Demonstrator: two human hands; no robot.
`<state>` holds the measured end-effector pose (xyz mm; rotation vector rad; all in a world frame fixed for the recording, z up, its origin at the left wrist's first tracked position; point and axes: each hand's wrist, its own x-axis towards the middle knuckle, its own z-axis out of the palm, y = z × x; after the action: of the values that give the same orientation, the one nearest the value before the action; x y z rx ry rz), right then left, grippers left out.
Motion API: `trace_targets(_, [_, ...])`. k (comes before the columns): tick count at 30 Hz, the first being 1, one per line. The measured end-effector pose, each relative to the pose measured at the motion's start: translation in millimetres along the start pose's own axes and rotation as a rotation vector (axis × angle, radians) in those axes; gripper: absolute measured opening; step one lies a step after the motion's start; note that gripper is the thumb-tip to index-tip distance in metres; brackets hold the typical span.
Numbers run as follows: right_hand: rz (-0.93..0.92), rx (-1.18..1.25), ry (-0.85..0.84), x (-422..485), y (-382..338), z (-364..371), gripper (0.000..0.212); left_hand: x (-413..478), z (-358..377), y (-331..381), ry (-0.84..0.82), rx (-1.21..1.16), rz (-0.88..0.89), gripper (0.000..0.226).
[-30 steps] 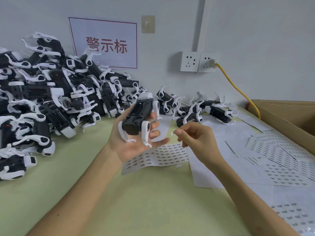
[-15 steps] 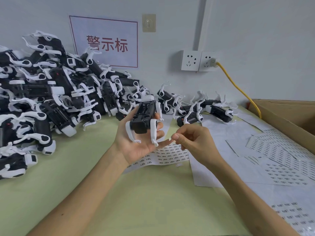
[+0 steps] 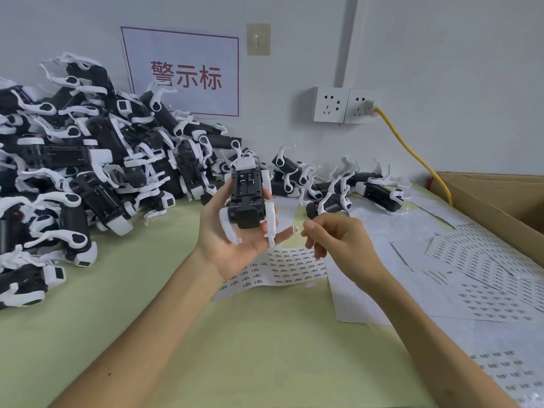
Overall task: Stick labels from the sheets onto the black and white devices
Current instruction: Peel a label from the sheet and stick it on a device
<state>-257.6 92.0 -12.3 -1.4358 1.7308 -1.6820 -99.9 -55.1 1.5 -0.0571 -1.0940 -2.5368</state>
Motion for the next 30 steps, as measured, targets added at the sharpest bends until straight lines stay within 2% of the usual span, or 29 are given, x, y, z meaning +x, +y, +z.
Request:
trace_targets(3, [0.072,0.127,-0.037,0,-3,-1,0.033,0,2,-2,0.034,-0.004,0.052,0.049])
trace_targets(5, [0.121,0.189,-0.066,0,-4,-2,0.038,0,4,-2,0.042,0.002,0.066,0.054])
trace_targets(8, [0.178,0.228,-0.089,0,-3,-4,0.023,0,7,-5,0.045,0.117,0.093,0.057])
trace_targets(10, [0.199,0.213,-0.098,1,-2,-5,0.013,0,9,-7,0.087,0.152,0.111,0.053])
trace_targets(16, [0.247,0.164,-0.127,0,-2,-5,0.008,1,13,-9,0.142,0.202,0.114,0.050])
trace_targets(30, [0.233,0.128,-0.158,0,-2,-5,0.019,-3,17,-9,0.131,0.299,0.122,0.054])
